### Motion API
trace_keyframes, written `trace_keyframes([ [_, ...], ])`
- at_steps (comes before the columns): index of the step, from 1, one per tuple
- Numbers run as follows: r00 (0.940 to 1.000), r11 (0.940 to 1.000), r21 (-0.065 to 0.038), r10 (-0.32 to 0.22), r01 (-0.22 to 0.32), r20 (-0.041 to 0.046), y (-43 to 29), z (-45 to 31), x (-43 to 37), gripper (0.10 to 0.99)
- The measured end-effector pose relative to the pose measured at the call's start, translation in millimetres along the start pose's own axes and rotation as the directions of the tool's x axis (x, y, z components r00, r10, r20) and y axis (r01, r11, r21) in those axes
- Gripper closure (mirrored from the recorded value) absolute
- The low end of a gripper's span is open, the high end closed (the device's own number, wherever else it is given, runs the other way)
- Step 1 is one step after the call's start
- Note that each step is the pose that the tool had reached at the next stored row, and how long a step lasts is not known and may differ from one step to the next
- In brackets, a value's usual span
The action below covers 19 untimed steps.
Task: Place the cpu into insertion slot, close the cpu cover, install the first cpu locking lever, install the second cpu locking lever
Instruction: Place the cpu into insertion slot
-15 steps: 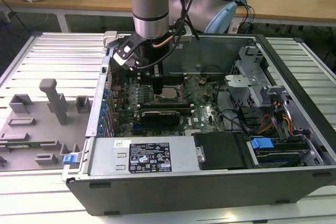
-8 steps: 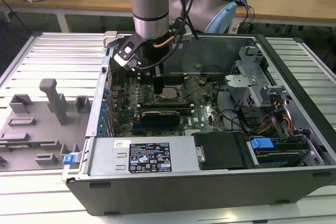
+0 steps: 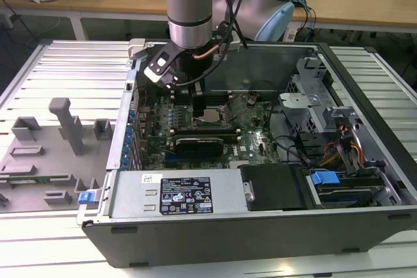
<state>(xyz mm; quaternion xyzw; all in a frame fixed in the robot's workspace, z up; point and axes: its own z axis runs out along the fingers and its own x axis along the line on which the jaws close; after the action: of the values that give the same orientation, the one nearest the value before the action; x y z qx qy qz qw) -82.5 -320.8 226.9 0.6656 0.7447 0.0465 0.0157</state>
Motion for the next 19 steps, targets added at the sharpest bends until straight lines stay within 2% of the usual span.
trace_keyframes([
  [5,0.9999,0.9999,0.001,-0.015,0.015,-0.0015,3.0,0.3,0.2,0.475],
  [11,0.9993,0.9993,0.002,-0.036,0.036,-0.0033,3.4,0.4,0.3,0.475],
  [14,0.9947,0.9947,0.005,-0.102,0.103,-0.0071,3.3,0.4,0.2,0.475],
  [15,0.9913,0.9913,0.006,-0.131,0.131,-0.0075,3.2,0.3,0.2,0.475],
  [19,0.9859,0.9859,0.008,-0.167,0.167,-0.0059,3.3,0.5,0.3,0.475],
])
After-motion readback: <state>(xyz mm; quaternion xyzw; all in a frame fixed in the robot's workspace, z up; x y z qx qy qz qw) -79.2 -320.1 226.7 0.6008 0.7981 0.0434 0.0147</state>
